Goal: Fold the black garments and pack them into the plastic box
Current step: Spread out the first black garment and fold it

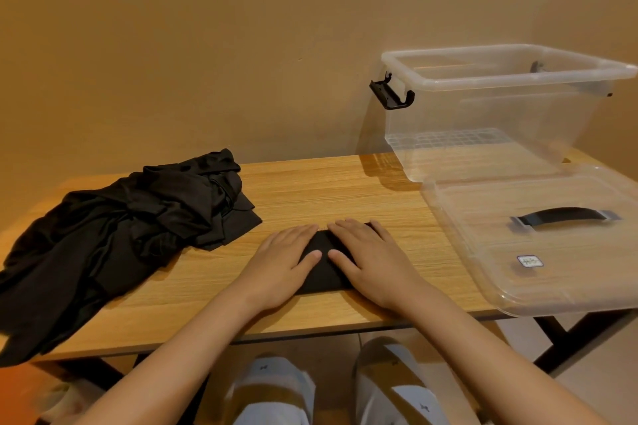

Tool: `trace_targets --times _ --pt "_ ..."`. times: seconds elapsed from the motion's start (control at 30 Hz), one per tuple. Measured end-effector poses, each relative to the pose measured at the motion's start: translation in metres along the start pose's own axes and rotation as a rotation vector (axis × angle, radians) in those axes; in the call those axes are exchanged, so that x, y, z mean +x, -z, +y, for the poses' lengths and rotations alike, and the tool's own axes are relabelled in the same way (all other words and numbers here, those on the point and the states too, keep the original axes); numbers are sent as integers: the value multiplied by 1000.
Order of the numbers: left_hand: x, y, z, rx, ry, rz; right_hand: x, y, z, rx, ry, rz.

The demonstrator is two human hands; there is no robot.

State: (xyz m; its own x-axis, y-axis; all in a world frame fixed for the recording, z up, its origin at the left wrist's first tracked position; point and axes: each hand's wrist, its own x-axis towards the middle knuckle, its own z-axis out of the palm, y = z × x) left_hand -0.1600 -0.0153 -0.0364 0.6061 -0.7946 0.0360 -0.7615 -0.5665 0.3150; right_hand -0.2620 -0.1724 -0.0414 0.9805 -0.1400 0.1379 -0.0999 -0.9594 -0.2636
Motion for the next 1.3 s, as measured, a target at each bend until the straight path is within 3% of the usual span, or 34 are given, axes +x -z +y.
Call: trace_targets --times 0.2,0.3,0.43,0.63,0.73,0.87,1.1,1.3 --pt "-18 16 -17 -43 155 -13 -3 16 23 49 -101 3" --pt "-22 14 -20 -108 125 -135 11 20 25 11 -116 -31" --pt "-19 17 -28 -161 109 -166 28 26 23 6 -106 -129" --pt "16 39 -24 -229 93 -225 43 43 24 312 -154 -319" --pt "39 43 -21 -169 23 -376 42 48 26 442 -128 -322" --pt "63 49 -20 -303 -2 -532 43 54 37 614 -116 -310" --pt "123 73 -34 -554 79 -470 61 59 73 860 -297 -45" --pt "213 74 -15 -498 -75 -58 97 61 99 711 -357 493"
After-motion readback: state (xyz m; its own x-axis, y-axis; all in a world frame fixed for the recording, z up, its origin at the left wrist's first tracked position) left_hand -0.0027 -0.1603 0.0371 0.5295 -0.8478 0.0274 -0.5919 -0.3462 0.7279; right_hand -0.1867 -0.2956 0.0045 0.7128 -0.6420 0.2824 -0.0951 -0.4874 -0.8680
